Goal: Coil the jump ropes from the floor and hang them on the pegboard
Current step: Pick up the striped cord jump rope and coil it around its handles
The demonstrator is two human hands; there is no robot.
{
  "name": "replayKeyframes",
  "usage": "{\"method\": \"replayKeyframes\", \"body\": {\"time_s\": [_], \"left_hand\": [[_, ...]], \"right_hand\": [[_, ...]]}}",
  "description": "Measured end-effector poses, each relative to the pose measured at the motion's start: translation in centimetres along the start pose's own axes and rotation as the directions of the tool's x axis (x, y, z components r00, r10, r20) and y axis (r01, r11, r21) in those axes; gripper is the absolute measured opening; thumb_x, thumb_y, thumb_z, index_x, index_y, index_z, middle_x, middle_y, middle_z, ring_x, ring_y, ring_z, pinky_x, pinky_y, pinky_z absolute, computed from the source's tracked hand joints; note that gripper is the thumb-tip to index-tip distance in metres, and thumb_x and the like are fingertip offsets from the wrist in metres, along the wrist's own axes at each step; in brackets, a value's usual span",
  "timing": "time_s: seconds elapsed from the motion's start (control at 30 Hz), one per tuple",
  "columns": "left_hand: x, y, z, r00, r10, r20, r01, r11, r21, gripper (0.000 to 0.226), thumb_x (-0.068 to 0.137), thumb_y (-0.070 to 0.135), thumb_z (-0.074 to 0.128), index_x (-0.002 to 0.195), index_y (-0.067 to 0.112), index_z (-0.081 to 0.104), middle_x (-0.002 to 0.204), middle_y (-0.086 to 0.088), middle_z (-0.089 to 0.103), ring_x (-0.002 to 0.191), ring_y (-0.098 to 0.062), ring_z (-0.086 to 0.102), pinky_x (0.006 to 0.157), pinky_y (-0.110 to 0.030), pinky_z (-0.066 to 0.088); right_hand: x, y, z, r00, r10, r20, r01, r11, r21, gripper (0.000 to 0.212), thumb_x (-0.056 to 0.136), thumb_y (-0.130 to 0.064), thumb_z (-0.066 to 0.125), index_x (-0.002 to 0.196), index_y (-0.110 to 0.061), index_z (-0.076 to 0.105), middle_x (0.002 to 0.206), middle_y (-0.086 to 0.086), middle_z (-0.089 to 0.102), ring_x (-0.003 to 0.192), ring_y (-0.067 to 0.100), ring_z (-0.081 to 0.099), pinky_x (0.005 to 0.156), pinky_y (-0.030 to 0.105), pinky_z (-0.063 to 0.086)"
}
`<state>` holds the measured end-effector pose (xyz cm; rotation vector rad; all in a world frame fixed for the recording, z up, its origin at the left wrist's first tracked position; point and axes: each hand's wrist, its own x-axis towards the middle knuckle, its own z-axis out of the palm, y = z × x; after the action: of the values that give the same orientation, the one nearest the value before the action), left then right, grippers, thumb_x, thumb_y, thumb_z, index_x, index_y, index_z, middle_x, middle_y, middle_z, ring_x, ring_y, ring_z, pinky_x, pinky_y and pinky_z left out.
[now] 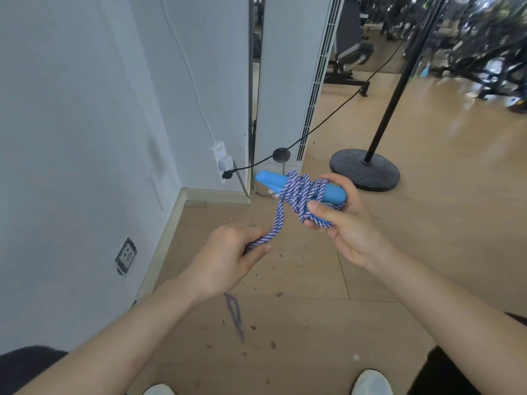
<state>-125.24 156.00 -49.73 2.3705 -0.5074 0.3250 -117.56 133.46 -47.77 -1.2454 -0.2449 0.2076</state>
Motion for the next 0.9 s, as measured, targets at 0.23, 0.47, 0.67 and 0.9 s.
{"method": "replayKeyframes", "body": {"time_s": [0.23, 0.47, 0.67, 0.9], "left_hand": [[0.1, 1.2, -0.5, 1.000, 0.029, 0.010, -0.029, 0.999, -0.022, 0.030, 0.093, 0.043, 0.061, 0.072, 0.022, 0.058, 0.062, 0.007, 0.049, 0.059, -0.014, 0.047, 0.056, -0.033, 0.041], [1.4, -0.5, -1.7, 0.973, -0.192, -0.131, 0.169, 0.971, -0.167, 0.032, 0.080, 0.061, 0.064, 0.086, 0.030, 0.071, 0.074, 0.006, 0.067, 0.067, -0.016, 0.059, 0.066, -0.046, 0.052], [1.8, -1.3, -1.0, 0.946, -0.292, -0.139, 0.260, 0.943, -0.207, 0.029, 0.079, 0.057, 0.072, 0.097, 0.034, 0.072, 0.078, 0.013, 0.069, 0.072, -0.007, 0.062, 0.074, -0.044, 0.055], [1.8, -0.3, -1.8, 0.973, -0.231, 0.014, 0.219, 0.904, -0.368, 0.024, 0.097, 0.013, 0.060, 0.110, 0.025, 0.077, 0.114, 0.009, 0.073, 0.112, -0.013, 0.065, 0.102, -0.039, 0.049]], "right_hand": [[0.3, 0.3, -0.9, 0.991, -0.096, 0.098, 0.134, 0.837, -0.531, 0.058, 0.076, 0.014, 0.073, 0.116, -0.026, 0.058, 0.111, 0.003, 0.059, 0.083, 0.031, 0.072, 0.061, 0.039, 0.062], [0.1, 0.2, -0.9, 0.893, 0.230, 0.386, 0.055, 0.796, -0.602, 0.056, 0.077, 0.014, 0.071, 0.115, -0.025, 0.058, 0.101, 0.007, 0.064, 0.074, 0.027, 0.071, 0.062, 0.043, 0.060], [-0.3, 0.0, -0.4, 0.844, 0.304, 0.442, -0.073, 0.881, -0.467, 0.056, 0.079, 0.021, 0.066, 0.119, -0.017, 0.054, 0.095, 0.009, 0.063, 0.072, 0.027, 0.065, 0.060, 0.038, 0.056], [-0.5, 0.7, 0.5, 0.878, 0.321, 0.356, -0.200, 0.920, -0.336, 0.058, 0.072, 0.005, 0.070, 0.122, -0.019, 0.053, 0.097, 0.009, 0.064, 0.072, 0.031, 0.064, 0.059, 0.038, 0.055]]}}
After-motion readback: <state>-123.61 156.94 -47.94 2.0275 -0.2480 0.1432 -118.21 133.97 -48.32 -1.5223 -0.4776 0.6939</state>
